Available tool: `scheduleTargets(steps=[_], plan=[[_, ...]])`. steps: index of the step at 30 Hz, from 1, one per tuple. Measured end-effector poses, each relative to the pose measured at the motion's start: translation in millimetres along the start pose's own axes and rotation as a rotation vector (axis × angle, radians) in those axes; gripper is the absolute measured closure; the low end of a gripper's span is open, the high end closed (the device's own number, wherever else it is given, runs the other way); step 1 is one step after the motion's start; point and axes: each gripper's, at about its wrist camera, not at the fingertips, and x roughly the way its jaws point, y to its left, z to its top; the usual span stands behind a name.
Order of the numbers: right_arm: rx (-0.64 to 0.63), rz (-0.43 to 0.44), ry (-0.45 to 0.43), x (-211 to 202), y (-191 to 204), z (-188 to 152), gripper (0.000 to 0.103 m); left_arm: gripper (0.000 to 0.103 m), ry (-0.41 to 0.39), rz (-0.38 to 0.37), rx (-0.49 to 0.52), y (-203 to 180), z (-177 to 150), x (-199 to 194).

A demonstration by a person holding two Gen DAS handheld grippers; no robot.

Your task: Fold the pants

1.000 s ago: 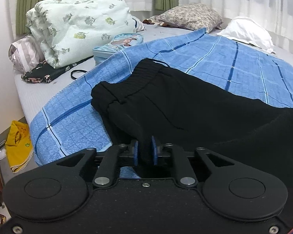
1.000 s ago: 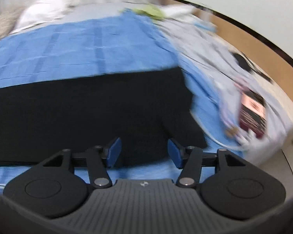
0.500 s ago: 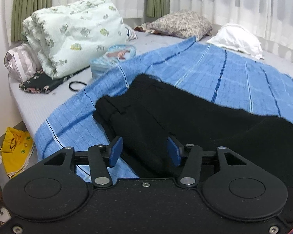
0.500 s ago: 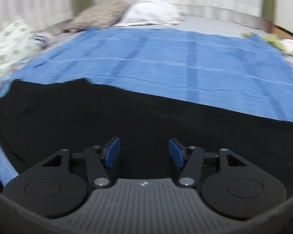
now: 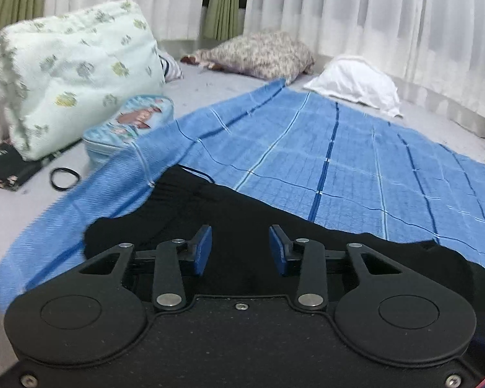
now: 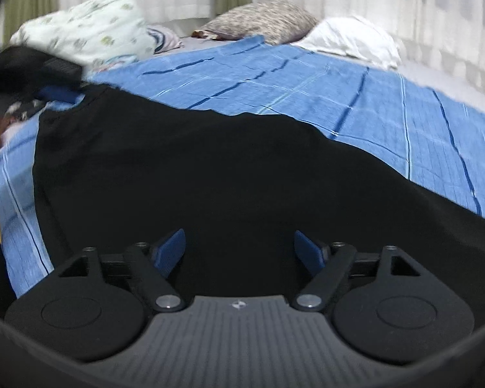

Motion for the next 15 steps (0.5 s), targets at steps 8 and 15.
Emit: scheduleTargets(steps=[8,15], plan=[[0.002,0.046,-0.026,-4.2,7.0,-8.5,0.015,0.065,0.023,0.164,0.048,-4.3,-5.6,55.1],[-0.065,0.154,-0.001,-4.3,25.8,-6.5,0.008,0.062,-0.015,0.278,0.123,21.8,-19.3,70.0]])
